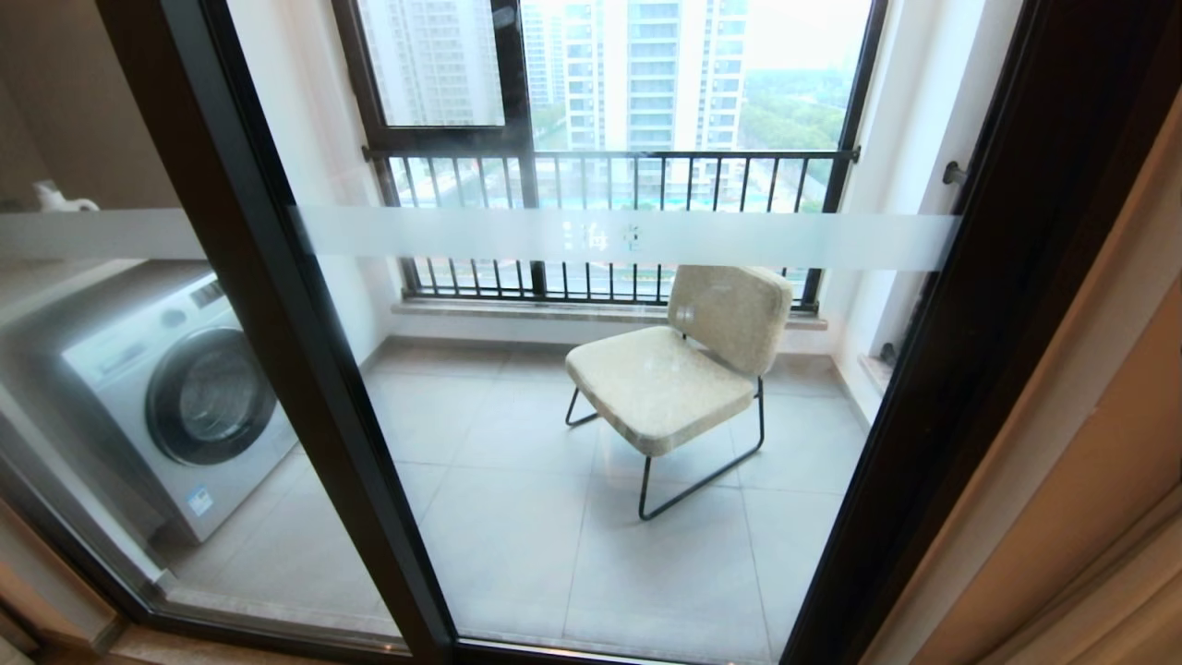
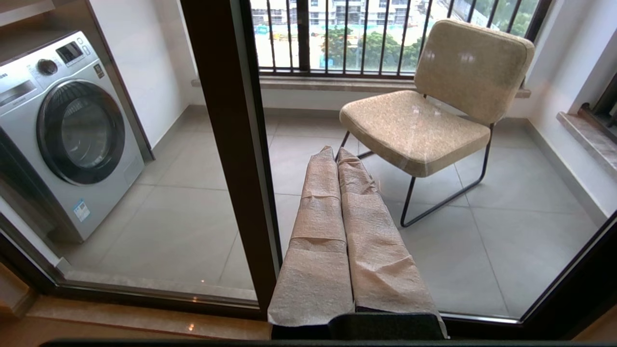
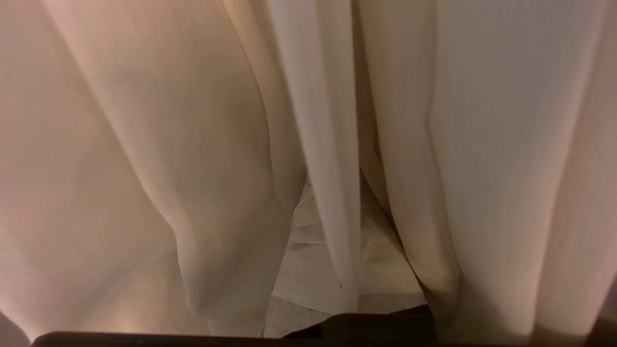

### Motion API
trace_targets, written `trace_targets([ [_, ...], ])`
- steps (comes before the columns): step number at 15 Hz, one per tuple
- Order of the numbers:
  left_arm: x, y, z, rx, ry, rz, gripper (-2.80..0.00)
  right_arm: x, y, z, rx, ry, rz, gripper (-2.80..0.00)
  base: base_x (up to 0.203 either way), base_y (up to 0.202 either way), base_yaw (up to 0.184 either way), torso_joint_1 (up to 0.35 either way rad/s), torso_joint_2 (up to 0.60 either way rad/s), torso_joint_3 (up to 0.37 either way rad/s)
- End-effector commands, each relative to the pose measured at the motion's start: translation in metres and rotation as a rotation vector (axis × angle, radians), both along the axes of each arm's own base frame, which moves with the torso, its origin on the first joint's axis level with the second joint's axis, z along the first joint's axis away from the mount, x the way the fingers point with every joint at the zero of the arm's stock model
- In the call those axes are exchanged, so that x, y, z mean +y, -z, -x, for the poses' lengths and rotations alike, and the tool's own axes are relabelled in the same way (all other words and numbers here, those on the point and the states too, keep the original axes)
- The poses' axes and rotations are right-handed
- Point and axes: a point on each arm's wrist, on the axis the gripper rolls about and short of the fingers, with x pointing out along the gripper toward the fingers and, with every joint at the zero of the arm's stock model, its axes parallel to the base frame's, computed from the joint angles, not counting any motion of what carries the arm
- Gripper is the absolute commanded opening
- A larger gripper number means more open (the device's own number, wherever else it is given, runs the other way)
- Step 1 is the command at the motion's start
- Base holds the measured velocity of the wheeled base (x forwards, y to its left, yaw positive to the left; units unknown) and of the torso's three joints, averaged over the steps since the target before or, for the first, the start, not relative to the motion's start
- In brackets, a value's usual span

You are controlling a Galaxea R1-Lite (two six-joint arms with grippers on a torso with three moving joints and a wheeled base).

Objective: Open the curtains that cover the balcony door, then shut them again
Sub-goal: Pull the inner curtains open on both sides

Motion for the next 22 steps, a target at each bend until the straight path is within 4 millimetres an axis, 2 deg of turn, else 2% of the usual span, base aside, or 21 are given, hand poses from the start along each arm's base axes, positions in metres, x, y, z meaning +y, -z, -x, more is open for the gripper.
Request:
trace_targets([
  [1,0.0,0.0,0.0,-0.001,-0.001,0.0,-2.8,-0.024,0.02,-0.001,0.028,0.034,-0.035,-2.8,0.0,0.0,0.0,0.0,0.0,0.0],
  [5,0.0,0.0,0.0,-0.001,-0.001,0.0,-2.8,-0.019,0.014,0.0,0.025,0.031,-0.016,-2.8,0.0,0.0,0.0,0.0,0.0,0.0],
  [11,0.0,0.0,0.0,-0.001,-0.001,0.0,-2.8,0.016,-0.011,0.009,0.032,-0.09,0.06,-2.8,0.0,0.0,0.0,0.0,0.0,0.0],
  [16,0.0,0.0,0.0,-0.001,-0.001,0.0,-2.8,0.071,-0.021,0.032,0.071,-0.308,0.09,-2.8,0.0,0.0,0.0,0.0,0.0,0.0],
  [18,0.0,0.0,0.0,-0.001,-0.001,0.0,-2.8,0.097,-0.017,0.04,0.09,-0.395,0.086,-2.8,0.0,0.0,0.0,0.0,0.0,0.0],
  [22,0.0,0.0,0.0,-0.001,-0.001,0.0,-2.8,0.143,-0.014,0.036,0.073,-0.554,0.086,-2.8,0.0,0.0,0.0,0.0,0.0,0.0],
])
